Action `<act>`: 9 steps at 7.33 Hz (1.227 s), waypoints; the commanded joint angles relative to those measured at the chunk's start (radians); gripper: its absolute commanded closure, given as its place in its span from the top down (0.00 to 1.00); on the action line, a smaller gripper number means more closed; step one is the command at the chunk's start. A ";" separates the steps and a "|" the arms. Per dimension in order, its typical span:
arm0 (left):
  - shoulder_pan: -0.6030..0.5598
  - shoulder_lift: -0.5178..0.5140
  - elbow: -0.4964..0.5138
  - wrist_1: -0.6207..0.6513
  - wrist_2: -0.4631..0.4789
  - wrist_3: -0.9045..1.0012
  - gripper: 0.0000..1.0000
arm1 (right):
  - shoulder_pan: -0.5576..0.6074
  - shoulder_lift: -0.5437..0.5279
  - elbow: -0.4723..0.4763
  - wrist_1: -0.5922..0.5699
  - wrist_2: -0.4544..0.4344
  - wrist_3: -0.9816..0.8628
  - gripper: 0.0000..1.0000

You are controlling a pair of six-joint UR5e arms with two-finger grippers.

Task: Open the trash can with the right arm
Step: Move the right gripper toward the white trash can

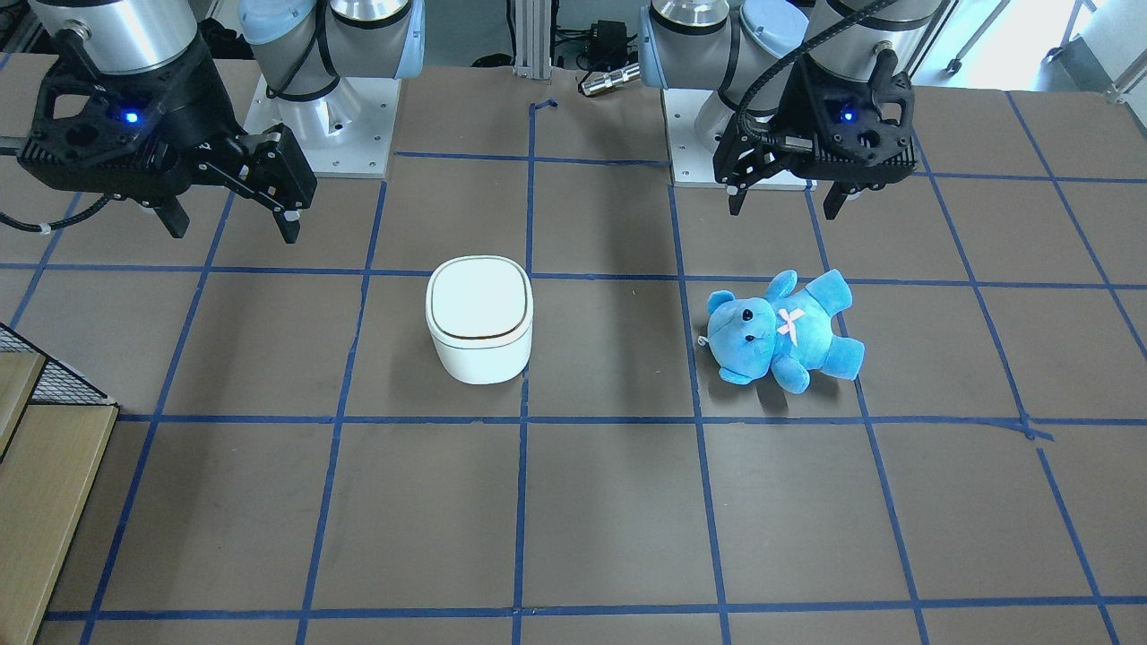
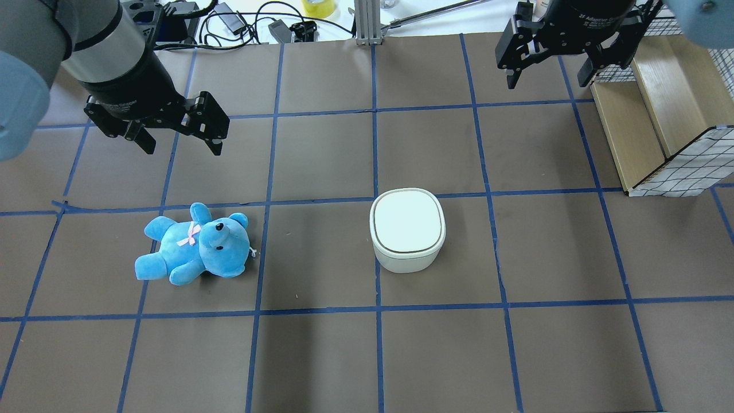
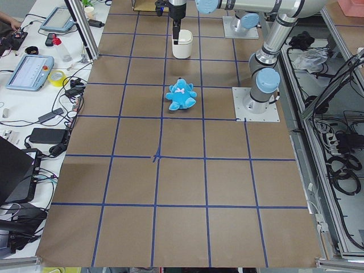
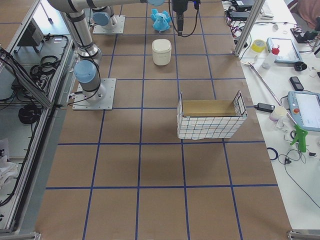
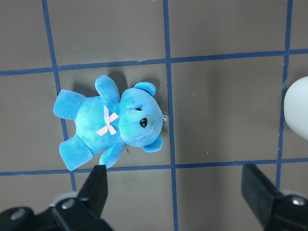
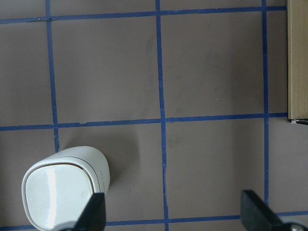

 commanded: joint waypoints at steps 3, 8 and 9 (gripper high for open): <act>0.000 0.000 0.000 0.000 0.000 0.001 1.00 | 0.000 -0.001 0.001 -0.001 0.002 0.012 1.00; 0.000 0.000 0.000 0.000 0.000 0.001 1.00 | 0.274 0.080 0.027 -0.028 0.009 0.279 0.00; 0.000 0.000 0.000 0.000 0.000 0.000 1.00 | 0.311 0.091 0.085 -0.079 0.007 0.296 0.00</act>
